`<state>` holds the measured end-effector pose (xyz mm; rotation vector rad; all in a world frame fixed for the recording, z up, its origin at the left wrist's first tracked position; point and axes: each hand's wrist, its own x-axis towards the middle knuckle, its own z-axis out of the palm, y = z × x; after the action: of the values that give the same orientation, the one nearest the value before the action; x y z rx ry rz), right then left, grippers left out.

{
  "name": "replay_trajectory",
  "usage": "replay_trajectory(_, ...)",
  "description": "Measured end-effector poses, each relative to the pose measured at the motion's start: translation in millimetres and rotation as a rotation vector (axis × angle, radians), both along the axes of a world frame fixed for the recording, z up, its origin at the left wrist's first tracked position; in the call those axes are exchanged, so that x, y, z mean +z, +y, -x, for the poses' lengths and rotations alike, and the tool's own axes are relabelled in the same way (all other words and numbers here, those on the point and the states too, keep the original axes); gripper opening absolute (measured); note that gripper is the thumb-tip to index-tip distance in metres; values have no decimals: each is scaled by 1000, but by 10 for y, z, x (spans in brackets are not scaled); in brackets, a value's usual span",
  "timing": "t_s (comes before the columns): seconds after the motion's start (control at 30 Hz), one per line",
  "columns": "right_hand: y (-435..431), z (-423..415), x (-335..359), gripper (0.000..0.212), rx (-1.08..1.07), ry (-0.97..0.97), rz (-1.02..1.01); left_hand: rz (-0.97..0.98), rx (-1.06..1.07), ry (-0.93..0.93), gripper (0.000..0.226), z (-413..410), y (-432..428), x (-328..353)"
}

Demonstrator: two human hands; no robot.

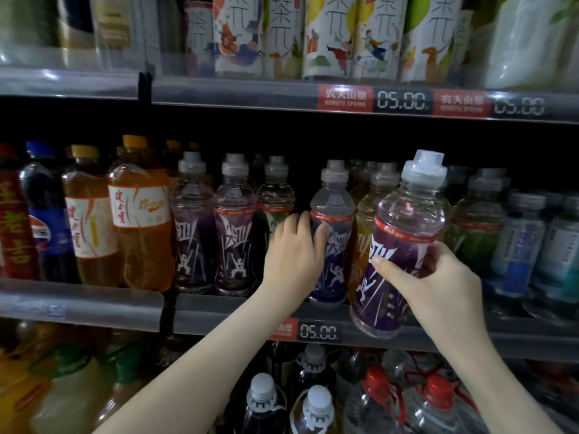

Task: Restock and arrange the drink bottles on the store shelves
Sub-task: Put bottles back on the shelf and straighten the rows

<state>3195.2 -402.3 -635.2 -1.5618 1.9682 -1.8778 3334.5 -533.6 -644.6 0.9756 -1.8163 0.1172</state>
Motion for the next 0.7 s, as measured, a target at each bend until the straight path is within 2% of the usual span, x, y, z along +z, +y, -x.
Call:
replay_trajectory(0.03,-8,-31,-5,31,9,1,3,167,144,-61,48,-75,-72,17)
replay_trajectory(0.1,-34,-99,-8,28,32,-7,15,346,346,-199,45,-197,-226,72)
replay_trajectory(0.2,-81,-190,-9,30,56,-6,4,330,437,-345,67,-276,-325,172)
replay_trajectory(0.33,-106,-247,-6,32,86,2,-8,228,511,-456,77,-247,-404,198)
replay_trajectory(0.5,-45,-236,8,28,49,15,34,284,455,-354,71,-233,-480,208)
replay_trajectory(0.63,7,-234,21,27,27,0,71,386,301,-185,66,-304,-432,121)
replay_trajectory(0.7,29,-236,27,27,12,1,80,436,137,-68,71,-319,-368,56)
